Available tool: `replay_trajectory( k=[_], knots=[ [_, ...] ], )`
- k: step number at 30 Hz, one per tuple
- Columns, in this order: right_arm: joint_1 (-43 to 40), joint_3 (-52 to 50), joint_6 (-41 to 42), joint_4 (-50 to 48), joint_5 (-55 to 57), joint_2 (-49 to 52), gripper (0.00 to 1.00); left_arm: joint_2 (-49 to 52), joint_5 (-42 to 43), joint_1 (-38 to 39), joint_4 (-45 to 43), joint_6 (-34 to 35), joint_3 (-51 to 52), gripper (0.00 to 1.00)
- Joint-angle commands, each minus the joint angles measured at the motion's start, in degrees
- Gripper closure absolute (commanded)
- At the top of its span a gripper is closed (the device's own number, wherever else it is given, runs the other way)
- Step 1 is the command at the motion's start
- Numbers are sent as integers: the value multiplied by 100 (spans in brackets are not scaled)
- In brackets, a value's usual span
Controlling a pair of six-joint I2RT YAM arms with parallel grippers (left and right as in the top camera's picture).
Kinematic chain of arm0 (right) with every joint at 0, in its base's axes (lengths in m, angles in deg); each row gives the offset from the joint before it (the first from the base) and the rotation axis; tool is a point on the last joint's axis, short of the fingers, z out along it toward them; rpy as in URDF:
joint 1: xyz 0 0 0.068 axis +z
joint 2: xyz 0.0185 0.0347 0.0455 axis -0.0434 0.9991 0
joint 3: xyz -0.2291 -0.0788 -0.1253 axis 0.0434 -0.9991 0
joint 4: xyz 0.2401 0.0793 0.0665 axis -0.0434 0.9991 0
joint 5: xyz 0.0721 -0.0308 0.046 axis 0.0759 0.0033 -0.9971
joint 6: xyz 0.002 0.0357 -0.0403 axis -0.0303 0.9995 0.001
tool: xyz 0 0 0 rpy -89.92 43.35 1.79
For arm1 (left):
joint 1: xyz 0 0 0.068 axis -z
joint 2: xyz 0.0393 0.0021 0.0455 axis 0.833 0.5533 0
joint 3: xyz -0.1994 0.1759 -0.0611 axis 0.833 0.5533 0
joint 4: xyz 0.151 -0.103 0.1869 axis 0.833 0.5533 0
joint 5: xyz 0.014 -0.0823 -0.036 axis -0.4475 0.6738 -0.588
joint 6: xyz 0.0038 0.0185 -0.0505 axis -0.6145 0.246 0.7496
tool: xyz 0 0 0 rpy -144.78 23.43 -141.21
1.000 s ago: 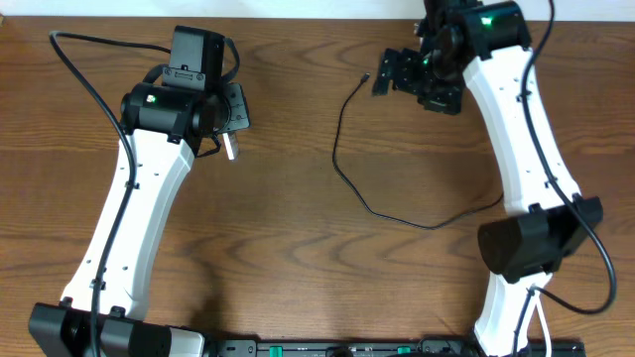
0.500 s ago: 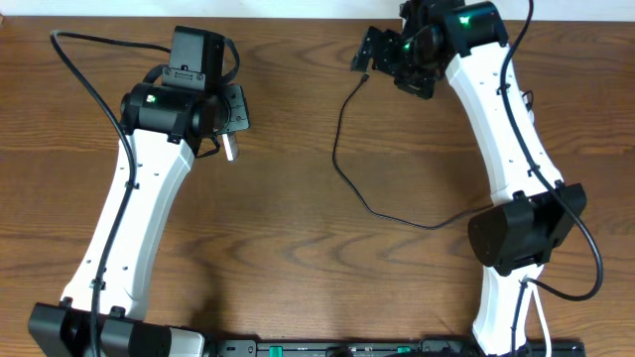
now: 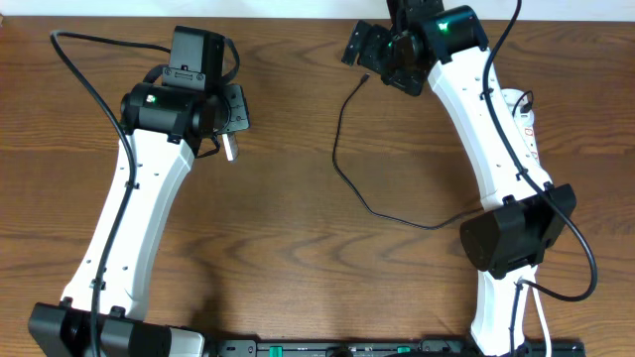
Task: Plug charger to phone and switch on socket
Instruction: 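Swing the right gripper left toward the black cable mid-table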
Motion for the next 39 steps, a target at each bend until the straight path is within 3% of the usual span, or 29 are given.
replay_trajectory(
  k=[1, 29, 39],
  knots=[
    [79, 142, 328, -28, 535, 59, 1, -186, -116, -22, -4, -61, -94, 93],
    [304, 138, 496, -929, 114, 1508, 1, -186, -116, -22, -4, -59, -94, 93],
    [496, 138, -57, -769, -483, 1731, 1, -186, -118, -22, -7, -61, -94, 93]
  ],
)
